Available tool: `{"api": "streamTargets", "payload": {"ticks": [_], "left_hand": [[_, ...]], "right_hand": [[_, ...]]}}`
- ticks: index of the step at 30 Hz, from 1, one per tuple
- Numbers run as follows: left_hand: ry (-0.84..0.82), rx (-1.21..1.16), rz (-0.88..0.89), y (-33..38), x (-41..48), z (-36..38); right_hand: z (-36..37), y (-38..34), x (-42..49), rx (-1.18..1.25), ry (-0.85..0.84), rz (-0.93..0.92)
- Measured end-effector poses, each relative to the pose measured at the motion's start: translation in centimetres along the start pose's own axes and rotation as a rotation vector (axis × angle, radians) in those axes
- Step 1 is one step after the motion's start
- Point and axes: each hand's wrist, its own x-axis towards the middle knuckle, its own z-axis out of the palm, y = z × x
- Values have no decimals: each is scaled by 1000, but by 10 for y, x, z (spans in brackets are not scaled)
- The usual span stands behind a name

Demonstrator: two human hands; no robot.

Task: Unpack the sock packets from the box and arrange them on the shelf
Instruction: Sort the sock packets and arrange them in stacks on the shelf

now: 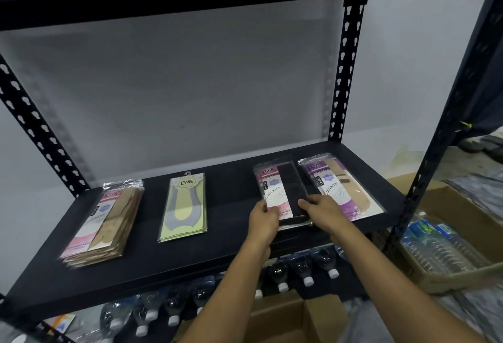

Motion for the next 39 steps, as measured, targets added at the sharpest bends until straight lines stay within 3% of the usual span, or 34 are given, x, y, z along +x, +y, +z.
{"api": "streamTargets", "payload": {"ticks": [16, 39], "left_hand": [[188, 34, 36, 6, 21, -54], [194, 61, 33, 9, 22, -63]], "right_hand": [[66, -26, 23, 41, -73, -18], [74, -31, 28, 19, -88, -39]]}}
